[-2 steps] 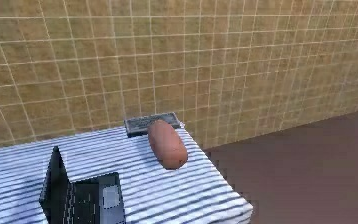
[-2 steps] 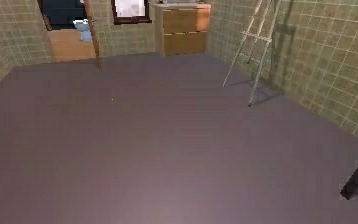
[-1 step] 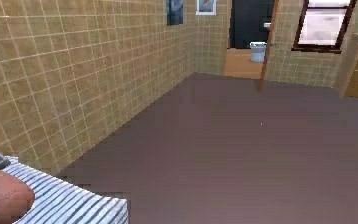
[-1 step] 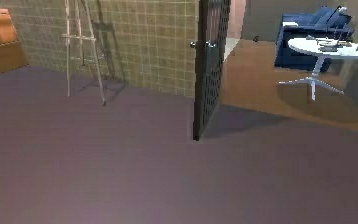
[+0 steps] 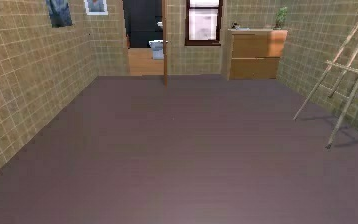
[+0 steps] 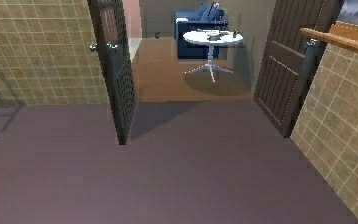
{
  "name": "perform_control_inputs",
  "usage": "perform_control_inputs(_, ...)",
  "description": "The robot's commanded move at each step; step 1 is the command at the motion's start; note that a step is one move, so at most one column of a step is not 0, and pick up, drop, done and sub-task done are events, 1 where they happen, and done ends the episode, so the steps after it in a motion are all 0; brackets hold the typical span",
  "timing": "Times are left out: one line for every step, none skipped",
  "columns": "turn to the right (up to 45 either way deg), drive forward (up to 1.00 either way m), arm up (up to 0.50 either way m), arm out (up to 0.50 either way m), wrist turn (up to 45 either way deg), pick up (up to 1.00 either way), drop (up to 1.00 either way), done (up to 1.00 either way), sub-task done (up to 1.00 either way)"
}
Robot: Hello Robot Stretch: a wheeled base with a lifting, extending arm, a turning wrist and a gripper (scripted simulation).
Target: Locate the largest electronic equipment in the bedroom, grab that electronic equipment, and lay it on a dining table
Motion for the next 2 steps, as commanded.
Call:
perform_control_inputs(0.0,0.9,0.0,0.0,0.0,0.0,0.0,0.0,0.0)
perform_control_inputs(-42.0,0.0,0.0,0.0,0.0,0.0,0.0,0.0,0.0)
